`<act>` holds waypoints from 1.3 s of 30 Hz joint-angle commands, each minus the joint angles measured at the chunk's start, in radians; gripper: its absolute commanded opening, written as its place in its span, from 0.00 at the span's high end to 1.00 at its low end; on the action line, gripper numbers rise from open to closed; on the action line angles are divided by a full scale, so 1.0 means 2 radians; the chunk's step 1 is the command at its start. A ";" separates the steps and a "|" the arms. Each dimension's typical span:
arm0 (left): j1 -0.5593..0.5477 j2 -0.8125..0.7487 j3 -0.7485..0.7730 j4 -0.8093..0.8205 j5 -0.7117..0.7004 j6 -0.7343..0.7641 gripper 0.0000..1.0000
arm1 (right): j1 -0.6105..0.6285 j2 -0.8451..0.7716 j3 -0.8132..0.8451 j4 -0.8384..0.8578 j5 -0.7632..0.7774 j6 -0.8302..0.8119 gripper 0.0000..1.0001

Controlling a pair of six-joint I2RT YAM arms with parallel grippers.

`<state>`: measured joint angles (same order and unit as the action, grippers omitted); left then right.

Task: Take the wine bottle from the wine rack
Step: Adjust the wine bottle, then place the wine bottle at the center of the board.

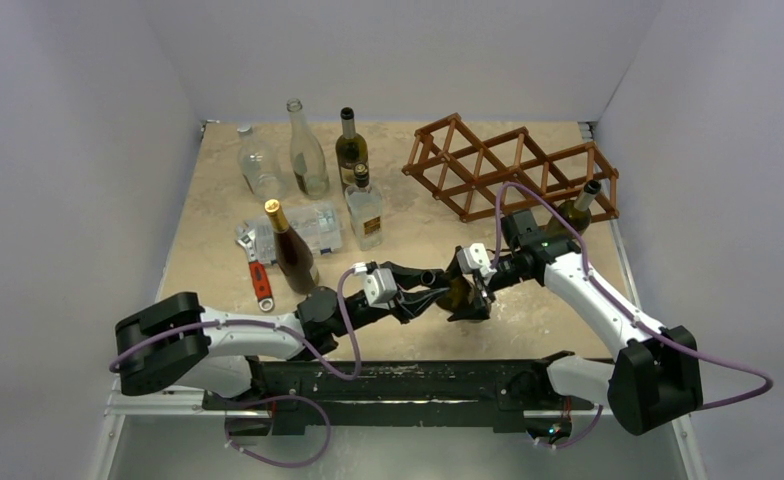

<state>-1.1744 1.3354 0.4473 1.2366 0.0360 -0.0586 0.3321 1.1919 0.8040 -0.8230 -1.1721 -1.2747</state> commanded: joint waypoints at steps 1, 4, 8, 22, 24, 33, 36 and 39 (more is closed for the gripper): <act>0.001 -0.039 0.014 -0.006 -0.023 0.018 1.00 | -0.006 -0.012 0.003 0.003 -0.024 -0.007 0.19; 0.001 -0.061 0.015 -0.026 -0.035 0.023 1.00 | -0.008 -0.018 0.006 0.000 -0.021 -0.007 0.02; 0.002 -0.109 0.022 -0.104 -0.049 0.038 1.00 | -0.020 -0.029 0.018 -0.023 -0.023 -0.021 0.01; 0.059 -0.281 0.100 -0.464 -0.096 0.053 1.00 | -0.069 -0.081 0.034 -0.057 -0.033 -0.035 0.01; 0.081 -0.283 0.113 -0.490 -0.104 0.047 1.00 | -0.072 -0.082 0.033 -0.055 -0.021 -0.035 0.01; 0.149 -0.234 0.156 -0.492 -0.123 0.045 1.00 | -0.083 -0.088 0.029 -0.049 -0.013 -0.034 0.01; 0.167 -0.215 0.159 -0.482 -0.126 0.034 1.00 | -0.086 -0.091 0.027 -0.047 -0.013 -0.031 0.01; 0.180 -0.204 0.164 -0.489 -0.128 0.007 0.96 | -0.089 -0.092 0.026 -0.046 -0.010 -0.029 0.01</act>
<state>-0.8467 0.9249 0.6937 0.1272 -0.1963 0.0105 0.1627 1.0252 0.8360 -0.9199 -1.1938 -1.3285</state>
